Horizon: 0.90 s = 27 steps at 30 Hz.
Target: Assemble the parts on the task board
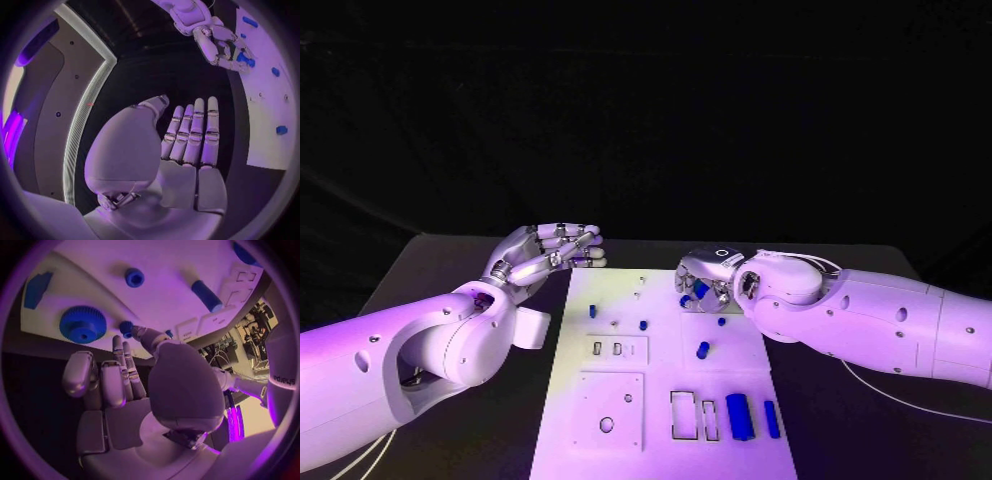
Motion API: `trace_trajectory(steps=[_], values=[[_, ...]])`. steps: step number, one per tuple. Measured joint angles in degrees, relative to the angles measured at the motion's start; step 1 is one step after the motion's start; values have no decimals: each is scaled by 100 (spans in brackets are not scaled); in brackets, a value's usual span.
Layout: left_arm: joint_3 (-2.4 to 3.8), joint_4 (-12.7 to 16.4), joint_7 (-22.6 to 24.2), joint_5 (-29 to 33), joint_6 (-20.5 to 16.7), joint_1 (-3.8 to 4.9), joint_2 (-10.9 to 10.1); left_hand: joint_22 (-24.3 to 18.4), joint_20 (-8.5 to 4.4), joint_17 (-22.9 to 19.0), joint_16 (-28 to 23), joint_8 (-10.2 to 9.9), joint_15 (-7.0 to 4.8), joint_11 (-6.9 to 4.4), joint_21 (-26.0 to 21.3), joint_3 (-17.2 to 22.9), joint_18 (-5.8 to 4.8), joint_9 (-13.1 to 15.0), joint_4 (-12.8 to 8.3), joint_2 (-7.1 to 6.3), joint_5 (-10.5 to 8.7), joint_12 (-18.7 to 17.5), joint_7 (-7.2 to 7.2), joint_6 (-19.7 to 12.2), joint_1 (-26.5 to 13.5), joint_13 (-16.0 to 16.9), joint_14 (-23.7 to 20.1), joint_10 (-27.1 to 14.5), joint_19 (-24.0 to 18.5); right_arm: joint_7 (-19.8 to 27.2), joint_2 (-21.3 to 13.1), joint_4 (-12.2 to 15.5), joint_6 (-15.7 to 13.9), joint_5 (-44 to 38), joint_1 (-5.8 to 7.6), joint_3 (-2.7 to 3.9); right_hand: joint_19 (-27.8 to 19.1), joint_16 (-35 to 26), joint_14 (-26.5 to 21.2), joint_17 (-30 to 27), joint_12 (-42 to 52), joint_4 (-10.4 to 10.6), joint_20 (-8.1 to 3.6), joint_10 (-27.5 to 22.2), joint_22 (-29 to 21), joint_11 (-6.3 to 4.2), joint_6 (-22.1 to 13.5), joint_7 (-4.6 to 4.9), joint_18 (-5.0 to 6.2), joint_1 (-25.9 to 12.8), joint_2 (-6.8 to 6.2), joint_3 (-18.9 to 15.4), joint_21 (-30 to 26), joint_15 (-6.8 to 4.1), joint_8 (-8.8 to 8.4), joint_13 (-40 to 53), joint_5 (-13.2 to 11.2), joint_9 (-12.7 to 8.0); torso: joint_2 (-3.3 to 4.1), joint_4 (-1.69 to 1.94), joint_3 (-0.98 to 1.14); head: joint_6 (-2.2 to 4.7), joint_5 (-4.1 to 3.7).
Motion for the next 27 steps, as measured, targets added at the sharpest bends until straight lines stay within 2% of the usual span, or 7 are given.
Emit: trace_trajectory(steps=[7, 15, 19, 22, 24, 27], values=[[0, -18, -14, 0, 15, 1, 2, 0, 0, 0, 0, 0, 0, 0, 0, 0, 0, 0, 0, 0, 0, 0, 0, 0, 0, 0, 0, 0, 0, -11, 5, -3, 42, -10, -4, 0, 41, 81, 0, 80, 0, 23, 0, 5, 123, -5, 22, -22, 0, 2, 2, 24, 80, 0, 19, 17, 0, 43, 21, 12, -7, -3, -3], [0, -32, -33, 0, 31, 1, 2, -1, 0, 5, 0, 0, 0, 0, 0, 0, 0, -1, 0, 0, 0, 0, 0, 0, 0, -1, 0, 0, 0, -33, 16, -49, 70, -17, -39, 8, 41, 120, 0, 121, 0, 38, 1, 43, 222, -41, 62, -18, 0, 84, 84, 120, 132, 0, 82, 39, 0, 97, 47, 19, -13, -12, 4], [0, -39, -40, 0, 38, 1, 0, -1, 0, 5, 0, 0, 0, 0, 0, 0, 0, -1, 0, 0, 0, 0, 0, 0, 0, -1, 0, 0, 0, -39, 23, -50, 64, -20, -48, 16, 66, 187, 0, 171, 3, 31, -25, 147, 315, -62, 100, -56, 0, 137, 138, 193, 216, 0, 89, 52, 0, 135, 55, 21, -13, -23, 11], [0, -43, -45, 0, 42, 1, -1, -1, 0, 5, 0, 0, 0, 0, 0, 0, 0, -1, 0, 0, 0, 0, 0, 0, 0, -1, 0, 0, 0, -42, 24, -41, 24, -22, -53, 17, 76, 211, 0, 207, 45, 38, -28, 238, 397, -92, 143, -59, 0, 145, 145, 246, 265, 0, 132, 75, -157, 174, 62, 21, -13, -28, 13], [0, -47, -49, 0, 44, 2, -1, -1, 0, 5, 0, 0, 0, 0, 0, 0, 0, -1, 0, 0, 0, 0, 0, 0, 0, -1, 0, 0, 0, -47, 23, -33, -27, -24, -60, 17, 117, 243, 9, 237, 45, 121, -52, 314, 471, -106, 201, -117, -89, 140, 281, 310, 324, -37, 187, 106, -499, 227, 65, 21, -16, -29, 15], [0, -54, -57, 0, 45, 2, -1, -1, 0, 5, 0, 0, 0, 0, 0, 0, 0, -1, 0, 0, 0, 0, 0, 0, 0, -1, 0, 0, 0, -63, 18, -15, -144, -30, -72, 8, 124, 276, 9, 266, 43, 110, -60, 342, 540, -134, 265, -141, -89, 183, 322, 385, 350, -53, 264, 115, -626, 310, 70, 21, -17, -32, 17]])
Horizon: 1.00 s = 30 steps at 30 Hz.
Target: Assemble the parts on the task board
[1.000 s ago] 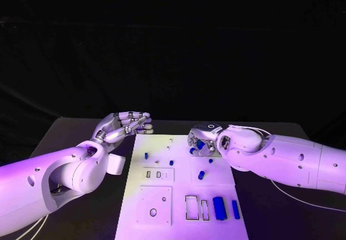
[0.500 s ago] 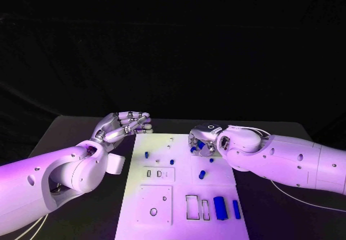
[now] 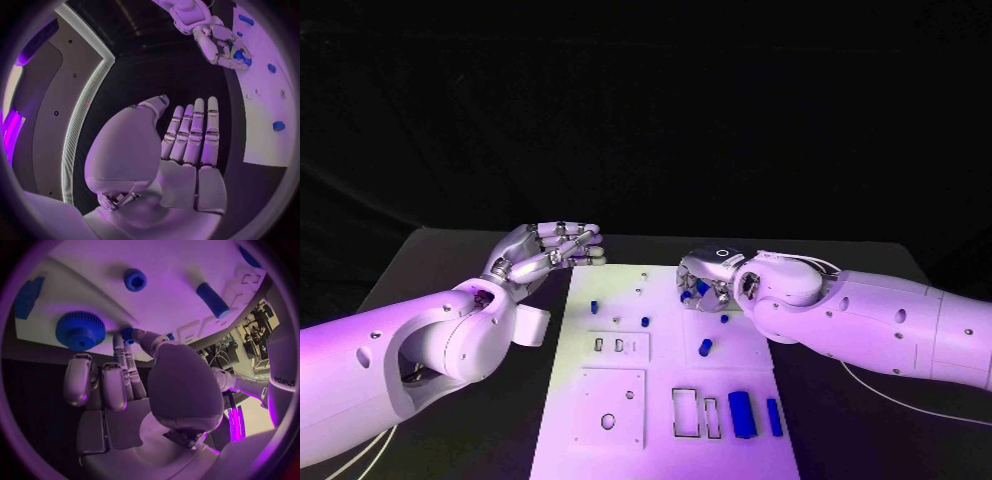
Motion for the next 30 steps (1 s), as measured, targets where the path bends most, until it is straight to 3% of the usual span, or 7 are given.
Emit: trace_trajectory(steps=[5, 16, 30], values=[[0, -15, -16, 0, 3, 0, -2, 0, 0, 5, 0, 0, 0, 0, 0, 0, 0, 0, 0, 0, 0, -35, 0, 0, 0, 0, 0, 0, 0, -53, -46, 66, -276, -20, -19, -9, 41, 34, 0, 42, 38, -109, -42, 40, 96, 40, 56, -57, 0, 52, 51, 110, 52, -41, 93, 41, -44, 125, 5, 2, -3, -2, 0], [0, -92, -45, 0, 16, 0, -4, 5, -20, 5, 0, 0, 0, 0, 0, 17, 0, -5, -17, 0, 0, -35, 0, 0, 0, 0, 0, 0, 20, -236, -53, 340, -967, -61, 20, 11, 40, 56, 0, 36, 38, -181, -42, 41, 103, 40, 80, -39, 0, 76, 27, 177, 76, -41, 154, 42, -38, 239, 9, 13, -9, 54, 5], [0, -127, -69, 0, 51, 0, 24, 4, -20, 11, 0, 0, 0, 0, 0, 16, 0, -5, -17, 0, 0, -35, -9, -33, 0, 0, 0, 0, 20, -355, 636, -324, -1256, -57, 54, 24, 40, 56, 0, 24, 35, -182, -42, 41, 81, 40, 79, -39, 0, 76, 27, 177, 76, -40, 154, 42, -38, 247, 41, 38, -21, 75, -10]])
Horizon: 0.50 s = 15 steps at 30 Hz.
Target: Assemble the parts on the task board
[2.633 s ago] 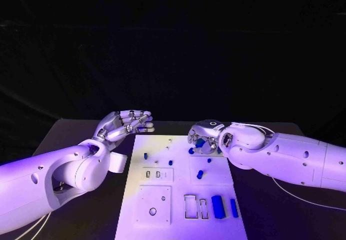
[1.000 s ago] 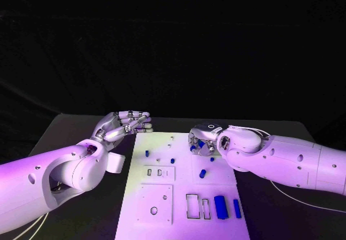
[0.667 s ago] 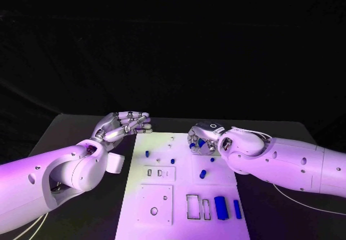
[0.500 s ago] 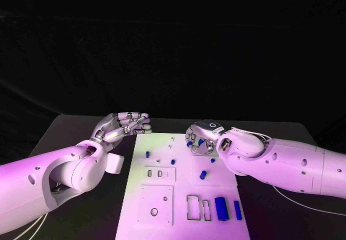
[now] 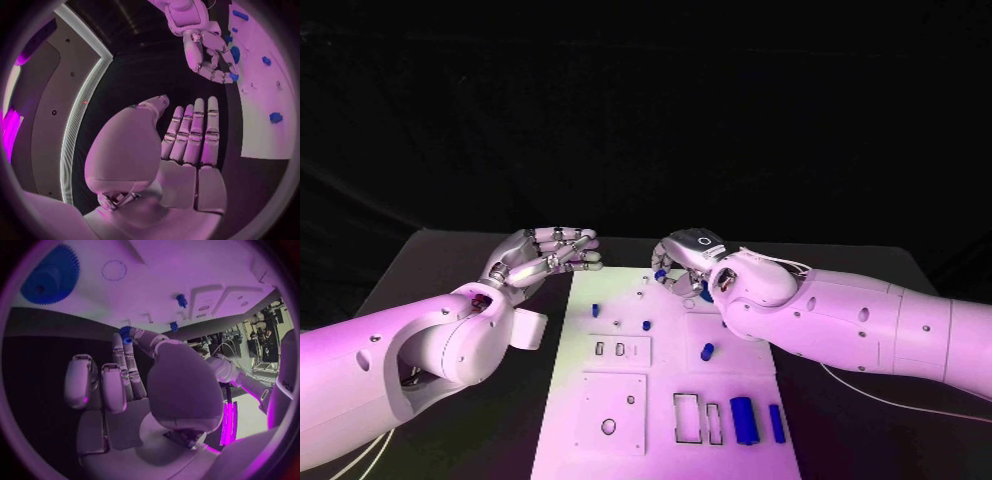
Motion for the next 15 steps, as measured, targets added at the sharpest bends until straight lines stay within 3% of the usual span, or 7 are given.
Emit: trace_trajectory(steps=[15], values=[[0, 30, -14, 0, 29, 1, 8, -1, 0, -1, -26, 0, 0, 20, 22, 0, 0, 0, 0, 0, 0, 0, 0, 0, 0, 0, 0, -22, 0, 38, 373, -357, -30, 62, -9, 5, 0, 0, 0, 0, -36, -17, 0, 0, -21, 0, -3, 2, 0, 0, 0, 16, -4, 1, -3, 0, -6, 16, 42, 49, -24, -20, -2]])
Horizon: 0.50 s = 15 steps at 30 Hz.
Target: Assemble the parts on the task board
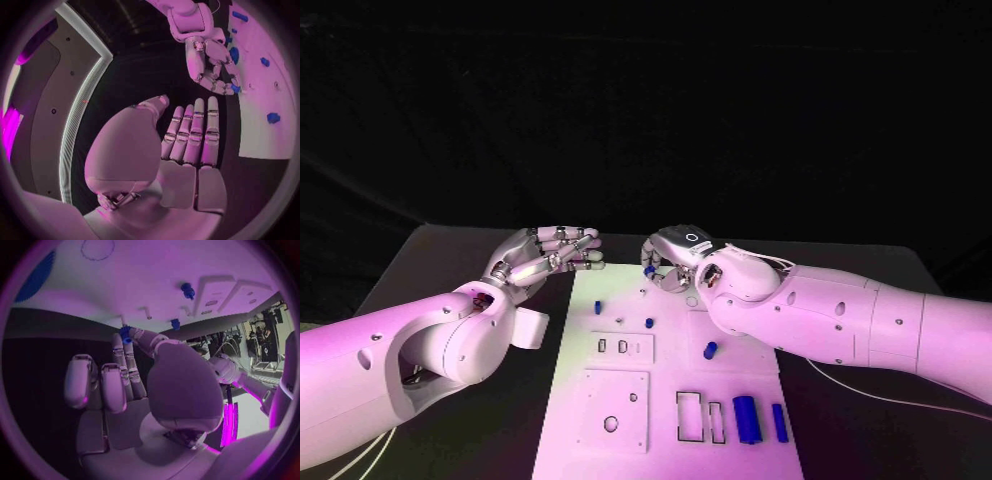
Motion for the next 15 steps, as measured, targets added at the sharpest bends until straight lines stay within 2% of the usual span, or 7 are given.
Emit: trace_trajectory(steps=[15], values=[[0, 14, -11, 0, 16, 10, -12, -1, 0, 10, 0, -34, 21, 0, 0, 0, 0, 0, 0, 0, 0, -24, 0, 0, 0, 0, -21, 0, 0, 72, 46, -139, 71, 84, -49, 0, -22, 0, 0, -2, 2, 0, -22, 0, -11, 0, -6, 4, 0, 31, 31, -2, 0, 0, 10, 0, 6, 17, 7, -7, -1, -38, 35]])
